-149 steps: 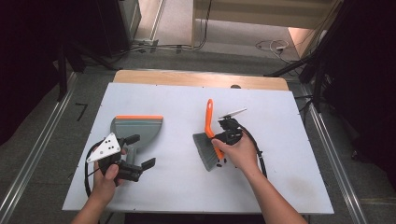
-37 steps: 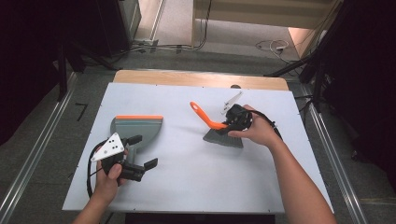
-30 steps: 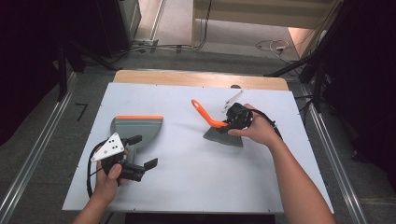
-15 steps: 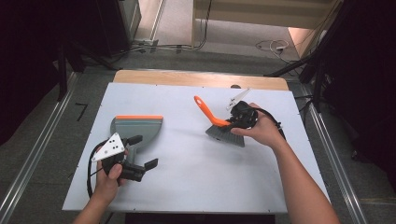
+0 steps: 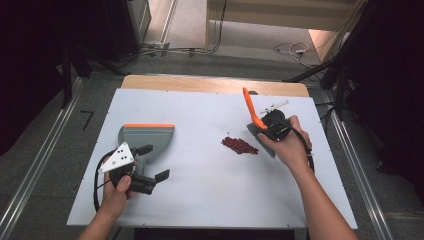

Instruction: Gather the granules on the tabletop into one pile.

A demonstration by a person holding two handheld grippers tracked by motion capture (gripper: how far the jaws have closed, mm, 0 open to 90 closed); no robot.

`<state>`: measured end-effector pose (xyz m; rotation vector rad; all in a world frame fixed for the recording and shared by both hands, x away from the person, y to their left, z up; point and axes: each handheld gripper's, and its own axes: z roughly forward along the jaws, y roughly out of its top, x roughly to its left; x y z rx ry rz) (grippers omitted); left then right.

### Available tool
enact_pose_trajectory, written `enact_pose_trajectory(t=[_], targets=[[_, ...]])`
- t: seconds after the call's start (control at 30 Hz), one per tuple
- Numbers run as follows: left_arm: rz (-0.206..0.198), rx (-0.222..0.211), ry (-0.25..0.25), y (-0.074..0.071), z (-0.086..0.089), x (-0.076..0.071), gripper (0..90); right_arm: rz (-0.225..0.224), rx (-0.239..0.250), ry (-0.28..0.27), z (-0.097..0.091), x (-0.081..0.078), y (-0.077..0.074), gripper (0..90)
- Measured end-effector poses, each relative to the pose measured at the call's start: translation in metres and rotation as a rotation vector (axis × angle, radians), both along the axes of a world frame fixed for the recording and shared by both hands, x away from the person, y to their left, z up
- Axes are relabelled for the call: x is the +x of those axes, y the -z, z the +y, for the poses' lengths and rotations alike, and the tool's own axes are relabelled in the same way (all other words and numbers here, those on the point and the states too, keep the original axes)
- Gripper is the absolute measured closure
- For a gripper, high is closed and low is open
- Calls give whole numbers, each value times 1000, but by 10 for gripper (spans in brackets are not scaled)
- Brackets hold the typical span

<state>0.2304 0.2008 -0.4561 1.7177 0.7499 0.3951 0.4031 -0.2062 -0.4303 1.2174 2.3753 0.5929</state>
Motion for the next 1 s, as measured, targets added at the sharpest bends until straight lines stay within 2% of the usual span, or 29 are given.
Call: enact_pose_trajectory(t=[0.07,0.1,0.17,0.23,0.47,0.57,0.63,0.67,0.73,0.8,0.83,0.87,0.93,0.97,1.0], targets=[[0,0,1,0,0,-1,0,-10,-67,36,6,-2,12,683],[0,-1,0,-1,0,-1,0,-24,-67,45,8,-3,16,684],[2,1,-3,0,1,0,0,-21,-39,71,12,-6,17,685],[2,-2,-3,0,1,0,0,-28,-38,87,18,-9,18,686],[-3,-2,-3,-1,2,-1,0,-40,-40,57,32,-12,19,687],[-2,0,-3,-1,2,0,0,-23,0,48,33,-14,18,687],[-3,1,-2,-1,2,0,0,-25,-8,42,36,-15,18,687],[-2,0,-1,-1,1,0,0,-22,4,37,37,-15,18,687],[-4,-1,-2,-1,2,-1,0,-31,-10,29,38,-15,17,686],[-3,-2,-3,-1,2,-1,0,-51,0,16,37,-14,13,685],[-2,-2,-5,-1,3,0,0,-68,3,-3,36,-12,10,685],[-1,-1,-6,-1,3,0,0,-86,9,-42,35,-11,6,685],[0,-4,-7,-1,2,0,0,-93,7,-134,35,-5,-3,685],[-2,-2,-4,0,2,0,0,-120,-14,-208,36,-2,-6,685],[-1,-1,-3,0,1,0,0,-171,-40,-289,39,1,-7,685]])
